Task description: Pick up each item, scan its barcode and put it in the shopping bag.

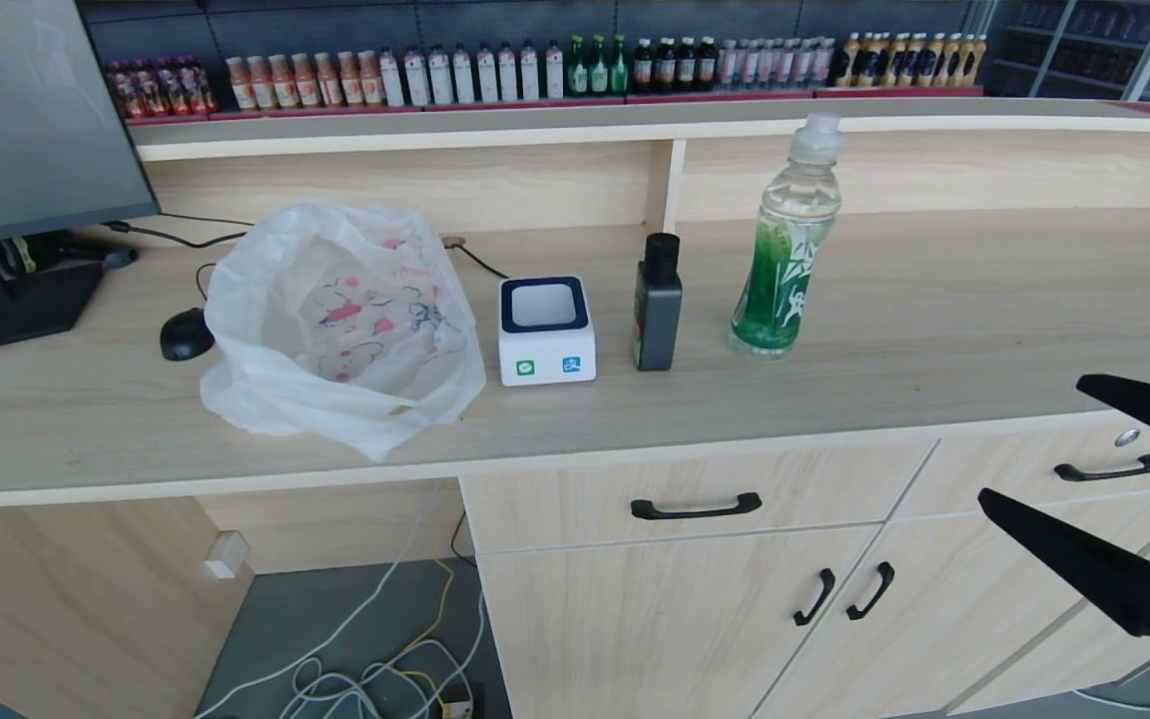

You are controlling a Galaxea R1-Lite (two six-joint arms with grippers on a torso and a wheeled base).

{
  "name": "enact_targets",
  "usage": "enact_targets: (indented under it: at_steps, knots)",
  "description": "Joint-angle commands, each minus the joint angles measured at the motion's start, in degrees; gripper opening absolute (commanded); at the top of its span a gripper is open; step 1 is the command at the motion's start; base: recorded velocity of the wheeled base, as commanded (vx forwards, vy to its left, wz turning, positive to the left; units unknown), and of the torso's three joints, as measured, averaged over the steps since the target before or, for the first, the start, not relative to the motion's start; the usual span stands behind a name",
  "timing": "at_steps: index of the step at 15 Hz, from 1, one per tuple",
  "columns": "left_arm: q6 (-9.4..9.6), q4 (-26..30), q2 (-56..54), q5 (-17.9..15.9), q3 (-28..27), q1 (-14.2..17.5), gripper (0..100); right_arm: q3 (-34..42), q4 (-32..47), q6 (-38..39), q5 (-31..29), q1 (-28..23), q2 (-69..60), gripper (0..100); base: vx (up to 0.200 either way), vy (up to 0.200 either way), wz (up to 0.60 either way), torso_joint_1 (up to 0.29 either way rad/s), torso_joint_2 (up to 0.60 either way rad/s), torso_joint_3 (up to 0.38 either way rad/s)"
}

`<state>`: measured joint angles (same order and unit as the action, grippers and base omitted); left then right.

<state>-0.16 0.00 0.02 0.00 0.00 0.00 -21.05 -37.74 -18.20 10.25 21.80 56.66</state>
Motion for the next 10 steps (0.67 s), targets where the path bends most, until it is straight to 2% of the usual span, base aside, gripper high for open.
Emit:
enact_targets:
  at_steps: [1,4,7,10]
  knots:
    - [-0.02,0.0,0.0,0.0,0.0,0.0,100,1.0,-2.2,0.0,-0.1,1.6,5.1,100,0.000,0.000,0.00,0.000,0.00,0.000]
    - [-0.02,0.0,0.0,0.0,0.0,0.0,100,2.1,-5.1,2.5,-3.3,3.6,7.3,100,0.000,0.000,0.00,0.000,0.00,0.000]
    - [-0.02,0.0,0.0,0.0,0.0,-0.1,100,1.5,-15.1,8.1,-12.1,10.5,15.6,100,0.000,0.000,0.00,0.000,0.00,0.000]
    - [-0.02,0.0,0.0,0.0,0.0,0.0,100,0.5,-21.8,8.2,-16.7,12.0,22.4,100,0.000,0.000,0.00,0.000,0.00,0.000]
